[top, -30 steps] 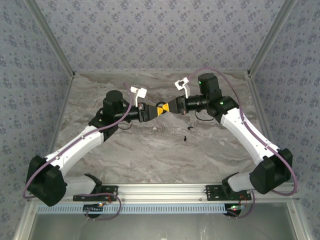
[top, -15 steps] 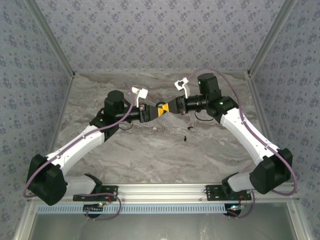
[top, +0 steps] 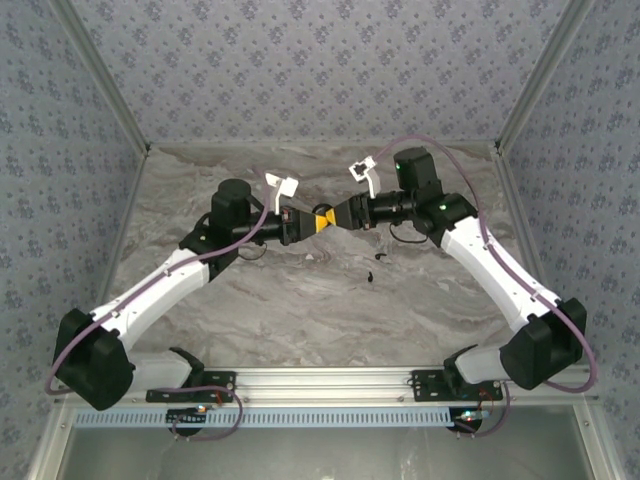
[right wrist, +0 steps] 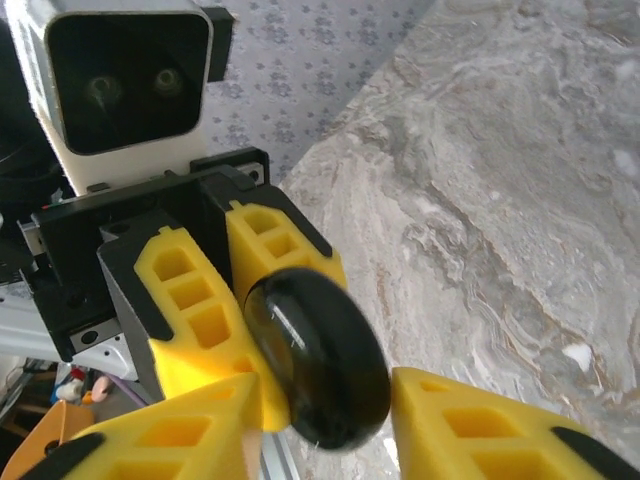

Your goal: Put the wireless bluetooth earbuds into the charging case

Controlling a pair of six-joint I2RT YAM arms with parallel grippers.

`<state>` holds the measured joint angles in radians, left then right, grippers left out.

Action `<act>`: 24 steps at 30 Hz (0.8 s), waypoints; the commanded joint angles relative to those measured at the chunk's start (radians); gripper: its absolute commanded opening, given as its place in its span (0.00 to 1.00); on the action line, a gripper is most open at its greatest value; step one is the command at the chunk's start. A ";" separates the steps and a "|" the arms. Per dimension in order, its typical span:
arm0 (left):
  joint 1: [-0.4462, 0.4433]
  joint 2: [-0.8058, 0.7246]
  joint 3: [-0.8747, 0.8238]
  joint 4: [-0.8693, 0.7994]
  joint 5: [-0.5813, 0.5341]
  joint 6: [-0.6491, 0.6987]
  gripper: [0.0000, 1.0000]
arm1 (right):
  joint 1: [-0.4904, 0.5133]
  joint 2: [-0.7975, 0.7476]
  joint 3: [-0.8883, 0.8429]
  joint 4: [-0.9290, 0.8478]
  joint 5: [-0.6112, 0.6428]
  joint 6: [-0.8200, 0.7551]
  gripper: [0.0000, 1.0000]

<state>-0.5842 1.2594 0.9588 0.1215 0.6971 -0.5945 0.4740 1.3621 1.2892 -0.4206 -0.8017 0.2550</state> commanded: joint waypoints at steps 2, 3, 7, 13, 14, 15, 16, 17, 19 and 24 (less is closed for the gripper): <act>-0.003 -0.004 0.023 -0.004 -0.078 0.114 0.15 | 0.010 -0.066 0.034 -0.085 0.096 -0.043 0.47; -0.003 -0.003 0.009 0.027 -0.079 0.140 0.16 | 0.010 -0.071 0.037 -0.101 0.106 -0.051 0.48; -0.012 -0.006 -0.034 0.126 -0.069 0.267 0.18 | 0.011 -0.074 0.042 -0.134 0.119 -0.067 0.49; -0.036 0.000 -0.030 0.118 -0.042 0.424 0.18 | 0.016 -0.070 0.044 -0.132 0.134 -0.068 0.50; -0.041 0.000 -0.031 0.123 -0.039 0.437 0.18 | 0.017 -0.067 0.045 -0.133 0.134 -0.069 0.50; -0.045 -0.002 -0.034 0.125 -0.038 0.450 0.18 | 0.019 -0.065 0.048 -0.135 0.133 -0.070 0.50; -0.051 -0.003 -0.036 0.127 -0.035 0.464 0.18 | 0.019 -0.062 0.050 -0.137 0.134 -0.072 0.50; -0.055 -0.003 -0.037 0.126 -0.035 0.472 0.18 | 0.021 -0.059 0.052 -0.139 0.135 -0.074 0.50; -0.061 -0.002 -0.037 0.127 -0.035 0.480 0.18 | 0.022 -0.058 0.054 -0.144 0.143 -0.074 0.50; -0.069 -0.005 -0.041 0.131 -0.021 0.491 0.17 | 0.024 -0.057 0.055 -0.152 0.169 -0.077 0.51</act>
<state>-0.6441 1.2602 0.9260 0.2131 0.6422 -0.1448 0.4919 1.3029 1.3083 -0.5507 -0.6598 0.1959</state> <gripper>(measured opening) 0.183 0.506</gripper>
